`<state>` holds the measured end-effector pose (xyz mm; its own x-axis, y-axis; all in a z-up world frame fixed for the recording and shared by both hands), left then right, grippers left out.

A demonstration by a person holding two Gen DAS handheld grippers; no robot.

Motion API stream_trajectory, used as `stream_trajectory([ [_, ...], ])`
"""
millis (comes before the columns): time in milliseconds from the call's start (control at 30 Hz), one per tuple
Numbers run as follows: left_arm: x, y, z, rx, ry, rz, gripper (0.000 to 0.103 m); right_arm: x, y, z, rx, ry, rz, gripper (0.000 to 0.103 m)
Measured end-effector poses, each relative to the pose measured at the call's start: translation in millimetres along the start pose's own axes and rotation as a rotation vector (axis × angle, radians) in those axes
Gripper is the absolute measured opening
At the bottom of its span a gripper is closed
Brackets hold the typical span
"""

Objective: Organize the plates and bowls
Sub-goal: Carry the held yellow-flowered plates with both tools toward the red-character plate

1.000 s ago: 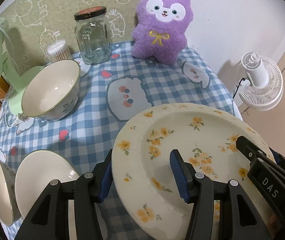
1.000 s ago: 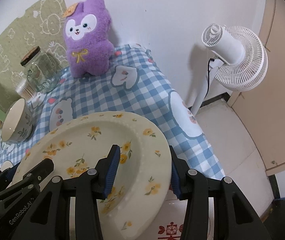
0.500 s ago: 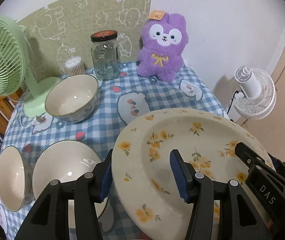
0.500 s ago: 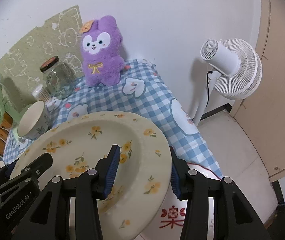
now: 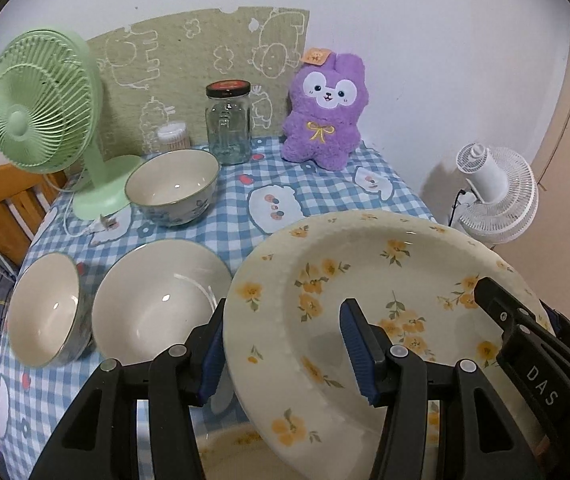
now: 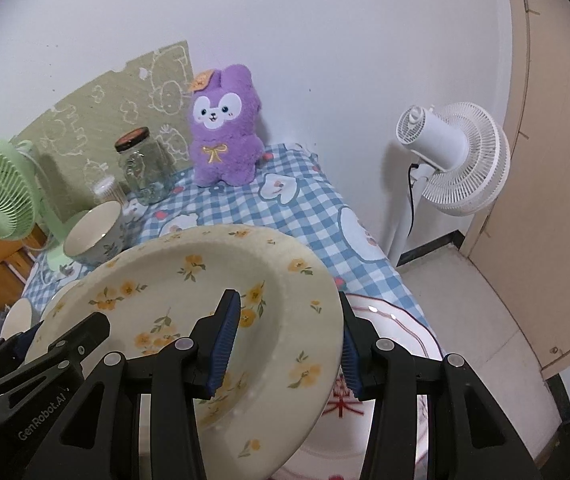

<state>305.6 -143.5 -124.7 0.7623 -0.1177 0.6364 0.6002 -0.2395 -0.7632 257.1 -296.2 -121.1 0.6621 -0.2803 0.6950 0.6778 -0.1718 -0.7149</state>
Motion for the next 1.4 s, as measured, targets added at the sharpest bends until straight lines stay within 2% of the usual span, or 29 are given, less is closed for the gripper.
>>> stream_trajectory([
  [400,-42,-57,3,0.003,-0.017,-0.067,0.054,-37,-68,5,0.024,-0.012,-0.074,0.049],
  [733,-76,-90,26,0.019,-0.03,-0.095,0.054,-77,-101,19,0.051,-0.033,-0.075,0.049],
  [1033,-109,-103,46,0.039,-0.051,-0.09,0.054,-112,-109,34,0.08,-0.057,-0.043,0.049],
  [1400,-141,-97,63,0.06,-0.066,-0.049,0.054,-143,-100,44,0.083,-0.079,0.007,0.049],
])
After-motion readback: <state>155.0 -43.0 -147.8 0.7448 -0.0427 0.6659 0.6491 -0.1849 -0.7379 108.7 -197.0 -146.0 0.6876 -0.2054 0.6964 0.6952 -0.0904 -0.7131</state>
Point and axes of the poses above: each gripper's, at about its wrist camera, not at the fingertips, and y roughly the way its jaws point, z to its left, x to its top, the point moved 10 cm from there along y, roughly the way its jaws point, and after that the axes turned 2 degrees about -x, right-handed, at the moved point
